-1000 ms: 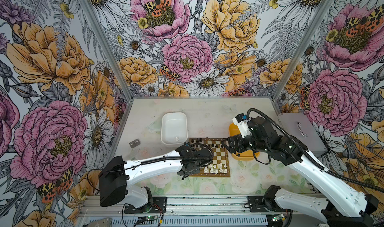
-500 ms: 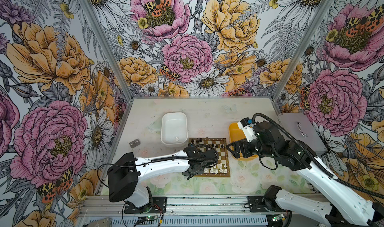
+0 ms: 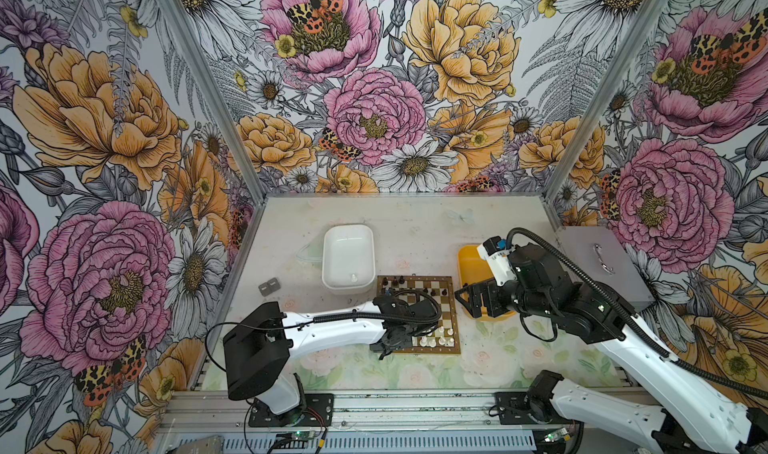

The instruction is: Set up the chess pieces on the board

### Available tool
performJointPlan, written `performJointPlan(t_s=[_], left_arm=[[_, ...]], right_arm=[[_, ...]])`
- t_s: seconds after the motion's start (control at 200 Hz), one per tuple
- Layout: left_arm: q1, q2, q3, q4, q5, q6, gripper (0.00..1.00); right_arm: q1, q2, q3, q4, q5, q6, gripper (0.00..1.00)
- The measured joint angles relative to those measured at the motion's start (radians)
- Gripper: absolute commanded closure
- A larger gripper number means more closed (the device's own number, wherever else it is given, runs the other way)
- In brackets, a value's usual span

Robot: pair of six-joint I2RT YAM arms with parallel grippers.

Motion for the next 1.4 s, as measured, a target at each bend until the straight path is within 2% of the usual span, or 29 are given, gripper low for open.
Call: performJointPlan(t_s=[1.041, 1.206, 1.271, 1.396], left_arm=[[0.039, 0.009, -0.031, 0.021, 0.019, 0.031, 0.91], [0.045, 0.012, -0.031, 0.021, 0.024, 0.039, 0.83], [0.046, 0.012, -0.031, 0.021, 0.027, 0.044, 0.77], [0.046, 0.012, -0.031, 0.021, 0.029, 0.049, 0.73]], right_arm=[[0.000, 0.000, 0.000, -0.007, 0.015, 0.000, 0.00], [0.000, 0.000, 0.000, -0.007, 0.020, 0.000, 0.00], [0.000, 0.001, 0.000, -0.007, 0.023, 0.000, 0.00], [0.000, 0.002, 0.000, -0.007, 0.023, 0.000, 0.00]])
